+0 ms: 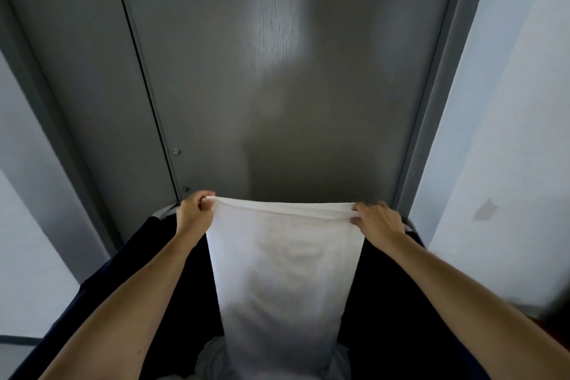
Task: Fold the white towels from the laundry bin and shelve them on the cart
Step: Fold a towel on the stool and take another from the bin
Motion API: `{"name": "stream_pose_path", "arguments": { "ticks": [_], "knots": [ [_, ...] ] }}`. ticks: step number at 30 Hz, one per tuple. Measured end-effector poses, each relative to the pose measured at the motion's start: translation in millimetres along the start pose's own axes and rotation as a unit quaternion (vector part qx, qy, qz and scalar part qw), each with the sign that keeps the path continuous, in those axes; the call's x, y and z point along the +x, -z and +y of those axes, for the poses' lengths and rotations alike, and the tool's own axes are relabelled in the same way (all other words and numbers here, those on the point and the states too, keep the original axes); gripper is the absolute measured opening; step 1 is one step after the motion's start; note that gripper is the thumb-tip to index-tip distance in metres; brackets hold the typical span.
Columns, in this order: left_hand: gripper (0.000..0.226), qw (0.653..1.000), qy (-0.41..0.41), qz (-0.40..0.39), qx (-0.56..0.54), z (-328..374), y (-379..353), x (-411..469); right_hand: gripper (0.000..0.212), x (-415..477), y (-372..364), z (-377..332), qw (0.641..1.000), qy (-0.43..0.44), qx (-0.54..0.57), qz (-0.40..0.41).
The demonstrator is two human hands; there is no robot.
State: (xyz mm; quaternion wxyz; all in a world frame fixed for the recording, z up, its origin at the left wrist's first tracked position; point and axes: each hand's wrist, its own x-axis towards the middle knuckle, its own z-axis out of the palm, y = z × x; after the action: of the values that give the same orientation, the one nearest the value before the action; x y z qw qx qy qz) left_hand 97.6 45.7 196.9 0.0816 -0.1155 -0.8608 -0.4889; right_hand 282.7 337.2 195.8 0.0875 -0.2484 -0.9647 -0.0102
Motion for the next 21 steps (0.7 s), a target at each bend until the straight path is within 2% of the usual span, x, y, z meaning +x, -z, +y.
{"name": "stream_pose_path", "arguments": {
  "ticks": [4, 7, 12, 15, 16, 18, 19, 20, 21],
  "knots": [
    [0.031, 0.999, -0.029, 0.029, -0.014, 20, 9, 15, 0.035, 20, 25, 0, 0.997, 0.026, -0.050, 0.058],
    [0.029, 0.999, -0.009, 0.043, -0.030, 19, 8, 16, 0.037, 22, 32, -1, 0.992, 0.066, -0.104, 0.026],
    [0.027, 0.998, -0.006, 0.022, -0.055, 12, 0, 12, 0.035, 8, 13, 10, 0.993, 0.106, -0.042, -0.035],
    [0.027, 0.999, -0.014, 0.016, -0.048, 15, 0, 14, 0.041, -3, 8, 16, 0.990, 0.103, 0.061, -0.074],
    [0.027, 0.999, -0.015, 0.018, -0.044, 14, 1, 14, 0.041, -4, 5, 18, 0.988, 0.112, 0.072, -0.080],
    [0.028, 0.999, -0.008, 0.020, -0.036, 10, 2, 14, 0.039, -9, 3, 17, 0.985, 0.147, 0.025, -0.090],
    [0.028, 0.999, -0.003, 0.022, -0.031, 7, 2, 14, 0.039, -13, 4, 15, 0.984, 0.152, -0.009, -0.088],
    [0.028, 0.999, 0.001, 0.022, -0.026, 5, 1, 13, 0.039, -14, 4, 14, 0.983, 0.181, -0.028, -0.027],
    [0.029, 1.000, 0.003, 0.022, -0.022, 2, 1, 12, 0.037, -13, 3, 13, 0.979, 0.202, -0.038, -0.016]
  ]
}}
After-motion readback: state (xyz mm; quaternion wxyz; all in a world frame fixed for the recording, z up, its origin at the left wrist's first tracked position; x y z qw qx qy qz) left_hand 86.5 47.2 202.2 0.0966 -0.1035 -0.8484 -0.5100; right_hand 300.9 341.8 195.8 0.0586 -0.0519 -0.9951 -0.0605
